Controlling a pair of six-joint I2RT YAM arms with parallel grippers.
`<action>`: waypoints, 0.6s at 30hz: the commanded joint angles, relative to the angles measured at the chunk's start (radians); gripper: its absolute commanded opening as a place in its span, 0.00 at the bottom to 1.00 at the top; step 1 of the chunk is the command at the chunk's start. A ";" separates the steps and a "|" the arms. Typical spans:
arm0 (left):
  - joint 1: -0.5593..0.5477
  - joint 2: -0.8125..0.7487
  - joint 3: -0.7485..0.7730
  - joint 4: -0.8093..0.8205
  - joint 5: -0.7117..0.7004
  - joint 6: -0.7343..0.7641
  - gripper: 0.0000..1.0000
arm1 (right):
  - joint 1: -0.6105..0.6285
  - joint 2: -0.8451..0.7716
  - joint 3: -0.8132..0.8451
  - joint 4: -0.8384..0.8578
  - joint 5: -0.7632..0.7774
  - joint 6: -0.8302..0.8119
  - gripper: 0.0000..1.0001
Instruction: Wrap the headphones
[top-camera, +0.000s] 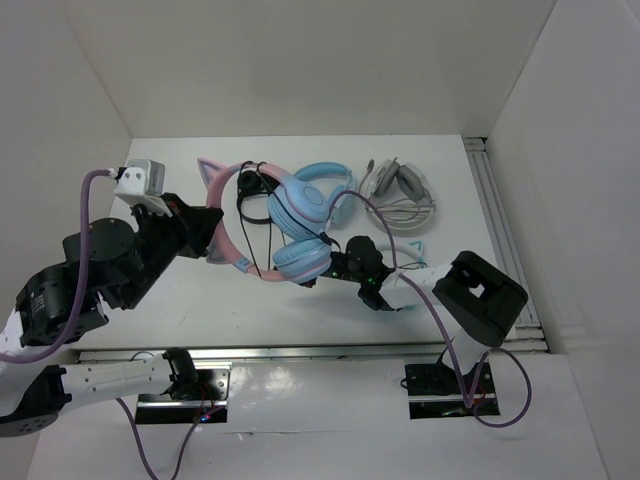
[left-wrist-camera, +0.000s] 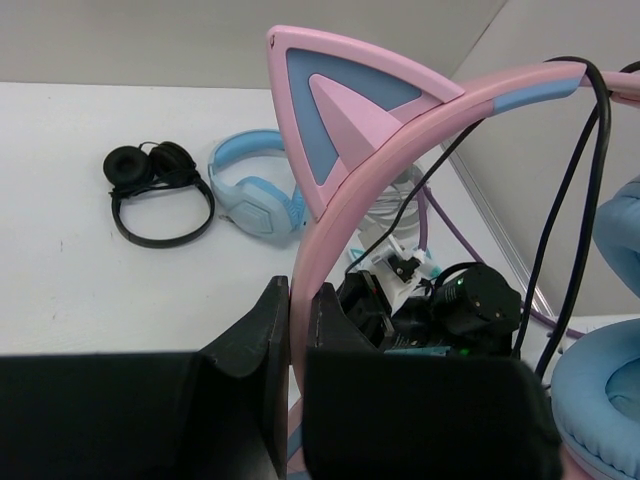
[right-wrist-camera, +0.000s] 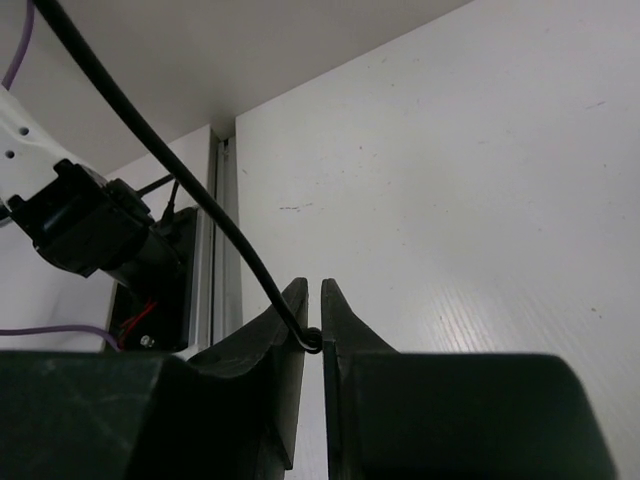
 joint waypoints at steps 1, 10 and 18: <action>-0.003 -0.022 0.013 0.149 -0.005 -0.060 0.00 | 0.011 0.004 0.027 0.097 -0.010 0.007 0.18; -0.003 -0.022 0.013 0.149 -0.014 -0.060 0.00 | 0.040 0.024 0.027 0.117 -0.010 0.007 0.27; -0.003 -0.022 0.013 0.149 -0.014 -0.060 0.00 | 0.049 0.034 0.008 0.149 0.025 0.016 0.23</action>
